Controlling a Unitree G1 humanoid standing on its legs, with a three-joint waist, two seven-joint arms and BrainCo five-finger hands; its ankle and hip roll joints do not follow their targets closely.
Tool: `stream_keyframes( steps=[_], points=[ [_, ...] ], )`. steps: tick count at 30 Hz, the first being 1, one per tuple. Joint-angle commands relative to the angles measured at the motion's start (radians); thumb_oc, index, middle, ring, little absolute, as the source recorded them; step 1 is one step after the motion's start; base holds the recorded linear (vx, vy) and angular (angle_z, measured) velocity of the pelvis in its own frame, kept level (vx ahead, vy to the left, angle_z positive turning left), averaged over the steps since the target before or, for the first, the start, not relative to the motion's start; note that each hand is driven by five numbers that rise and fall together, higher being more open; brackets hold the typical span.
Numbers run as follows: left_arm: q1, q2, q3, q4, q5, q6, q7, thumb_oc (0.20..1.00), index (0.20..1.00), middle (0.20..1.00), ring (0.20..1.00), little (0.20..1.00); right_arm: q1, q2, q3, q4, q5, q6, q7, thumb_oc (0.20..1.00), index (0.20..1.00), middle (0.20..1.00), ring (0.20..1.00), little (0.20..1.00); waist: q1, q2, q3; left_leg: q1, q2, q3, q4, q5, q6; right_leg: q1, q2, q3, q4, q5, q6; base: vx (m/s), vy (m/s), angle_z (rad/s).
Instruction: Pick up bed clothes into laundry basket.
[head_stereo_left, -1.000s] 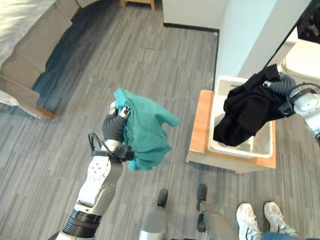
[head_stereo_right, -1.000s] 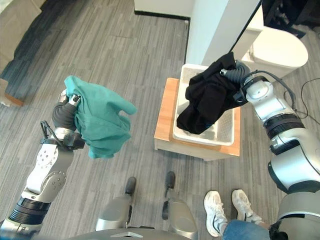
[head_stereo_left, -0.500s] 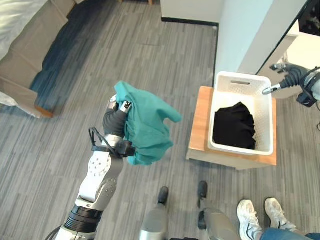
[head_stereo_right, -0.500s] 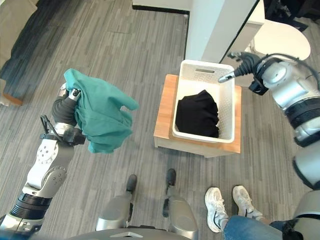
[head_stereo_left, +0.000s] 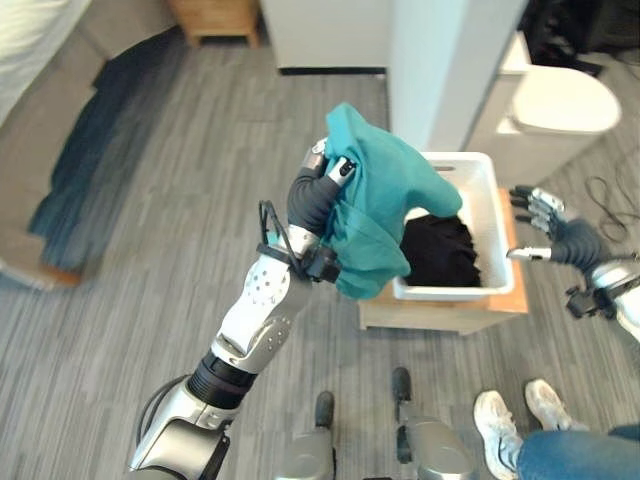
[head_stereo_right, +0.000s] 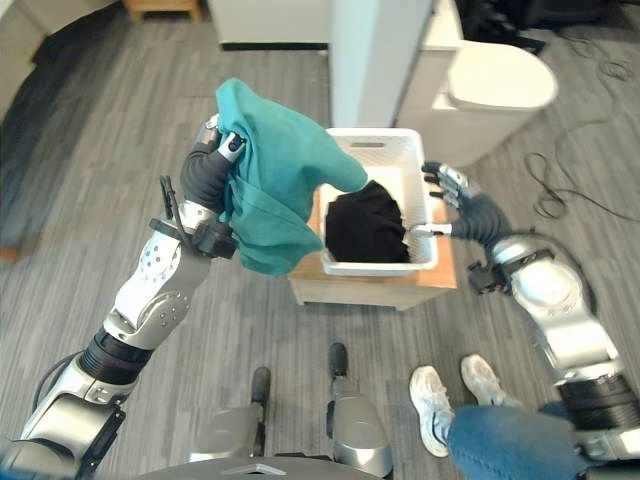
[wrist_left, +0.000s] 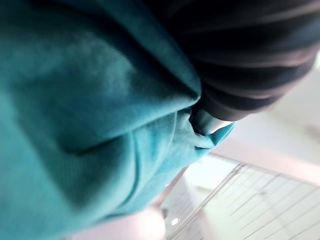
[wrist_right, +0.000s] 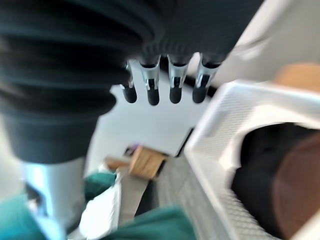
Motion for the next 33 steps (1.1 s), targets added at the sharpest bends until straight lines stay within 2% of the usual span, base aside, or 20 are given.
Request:
stream_keyframes(
  steps=[1, 2, 5, 8, 14, 24, 27, 33],
  points=[
    [-0.098, -0.013, -0.02, 0.101, 0.048, -0.041, 0.014, 0.2, 0.2, 0.2, 0.2, 0.2, 0.038, -0.008, -0.053, -0.061, 0.036, -0.063, -0.004, 1.0, 1.0, 1.0, 1.0, 1.0, -0.004, -0.039, -0.112, -0.014, -0.033, 0.064, 0.002, 0.004, 0.019, 0.1, 0.022, -0.027, 0.014, -0.176, 0.038, 0.03, 0.009, -0.33],
    [-0.148, -0.006, -0.029, 0.145, 0.047, -0.044, 0.025, 0.2, 0.2, 0.2, 0.2, 0.2, 0.081, -0.002, -0.069, -0.091, 0.043, -0.062, 0.01, 1.0, 1.0, 1.0, 1.0, 1.0, -0.032, -0.044, -0.119, -0.01, -0.028, 0.082, 0.002, 0.0, 0.02, 0.095, 0.025, -0.01, 0.014, -0.175, 0.04, 0.02, 0.003, -0.36],
    [-0.217, 0.002, -0.051, 0.221, 0.049, -0.05, 0.037, 0.2, 0.2, 0.2, 0.2, 0.2, 0.099, -0.011, -0.049, -0.13, 0.081, -0.056, 0.044, 1.0, 1.0, 1.0, 1.0, 1.0, -0.058, -0.048, -0.123, -0.008, -0.025, 0.106, 0.002, -0.002, 0.02, 0.084, 0.031, 0.013, 0.013, -0.169, 0.044, 0.01, 0.005, -0.32],
    [-0.294, -0.031, -0.104, 0.289, 0.049, -0.051, 0.042, 0.2, 0.2, 0.2, 0.2, 0.2, 0.083, -0.004, -0.008, -0.131, 0.144, -0.056, 0.05, 1.0, 1.0, 1.0, 1.0, 1.0, -0.085, -0.049, -0.118, -0.016, -0.022, 0.13, 0.002, -0.003, 0.018, 0.063, 0.035, 0.034, 0.012, -0.161, 0.049, -0.01, 0.009, -0.39],
    [-0.398, -0.057, -0.184, 0.356, 0.125, -0.044, 0.035, 0.2, 0.2, 0.2, 0.2, 0.2, 0.057, 0.006, 0.036, -0.121, 0.143, -0.052, 0.046, 1.0, 1.0, 1.0, 1.0, 1.0, -0.108, -0.041, -0.109, -0.017, -0.02, 0.158, 0.002, -0.004, 0.016, 0.046, 0.035, 0.055, 0.012, -0.153, 0.056, 0.01, 0.01, -0.18],
    [-0.471, -0.065, -0.202, 0.378, 0.118, -0.065, 0.027, 0.2, 0.2, 0.2, 0.2, 0.2, 0.093, 0.029, 0.025, -0.105, 0.121, -0.052, 0.048, 1.0, 1.0, 1.0, 1.0, 1.0, -0.133, -0.021, -0.101, -0.013, -0.024, 0.178, 0.002, -0.01, 0.015, 0.041, 0.033, 0.072, 0.012, -0.151, 0.062, 0.01, 0.0, -0.05],
    [-0.492, -0.058, -0.207, 0.389, 0.122, -0.067, 0.024, 0.2, 0.2, 0.2, 0.2, 0.2, 0.101, 0.035, 0.021, -0.099, 0.121, -0.052, 0.049, 1.0, 1.0, 1.0, 1.0, 1.0, -0.143, -0.017, -0.099, -0.016, -0.022, 0.187, 0.002, -0.011, 0.014, 0.032, 0.032, 0.077, 0.012, -0.147, 0.066, 0.02, -0.014, -0.05],
    [-0.6, 0.01, -0.219, 0.474, 0.14, -0.076, 0.051, 0.2, 0.2, 0.2, 0.2, 0.2, 0.131, 0.056, 0.016, -0.086, 0.119, -0.052, 0.05, 1.0, 1.0, 1.0, 1.0, 1.0, -0.161, -0.007, -0.09, -0.041, -0.022, 0.198, 0.002, -0.005, 0.008, 0.001, 0.03, 0.081, 0.012, -0.138, 0.071, 0.01, -0.021, -0.08]
  ],
)
